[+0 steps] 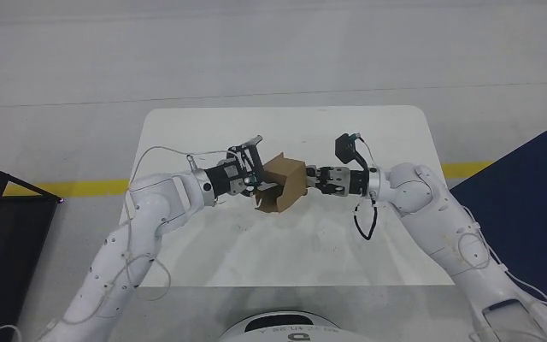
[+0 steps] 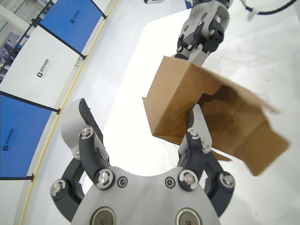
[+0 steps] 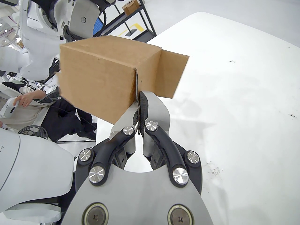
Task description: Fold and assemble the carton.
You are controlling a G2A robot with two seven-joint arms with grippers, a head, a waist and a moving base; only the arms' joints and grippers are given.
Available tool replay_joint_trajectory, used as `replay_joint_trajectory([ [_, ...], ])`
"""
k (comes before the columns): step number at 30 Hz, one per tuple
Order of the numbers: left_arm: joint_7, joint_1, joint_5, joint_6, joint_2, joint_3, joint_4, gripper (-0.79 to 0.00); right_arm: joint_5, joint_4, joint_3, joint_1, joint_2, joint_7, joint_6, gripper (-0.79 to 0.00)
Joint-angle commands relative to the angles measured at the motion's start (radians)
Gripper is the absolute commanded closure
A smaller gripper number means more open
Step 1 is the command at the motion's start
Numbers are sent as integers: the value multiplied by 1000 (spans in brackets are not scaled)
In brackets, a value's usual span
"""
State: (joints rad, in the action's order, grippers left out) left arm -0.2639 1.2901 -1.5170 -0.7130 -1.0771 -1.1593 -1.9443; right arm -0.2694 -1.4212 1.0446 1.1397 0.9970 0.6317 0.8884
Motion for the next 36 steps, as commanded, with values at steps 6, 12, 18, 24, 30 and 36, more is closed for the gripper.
replay_joint_trajectory([
  [6, -12, -20, 2, 14, -3, 16, -1, -785, 6, 1, 5, 3, -4, 1, 12, 0],
  [12, 4, -2, 27, -13, 5, -28, 0, -785, 11, -2, 13, 10, -8, -3, 20, 0],
  [18, 77, 66, 127, -72, 26, -168, 1, -785, 15, -2, 23, 15, -13, -9, 22, 0],
  [24, 133, 152, 244, -121, 43, -300, 17, -785, 15, -2, 31, 19, -15, -22, 11, 0],
  [30, 109, 177, 309, -116, 45, -299, 50, -785, 15, -2, 31, 19, -15, -22, 11, 0],
  [36, 58, 133, 334, -100, 39, -224, 70, -785, -30, -28, 35, 36, -14, -57, -39, 0],
])
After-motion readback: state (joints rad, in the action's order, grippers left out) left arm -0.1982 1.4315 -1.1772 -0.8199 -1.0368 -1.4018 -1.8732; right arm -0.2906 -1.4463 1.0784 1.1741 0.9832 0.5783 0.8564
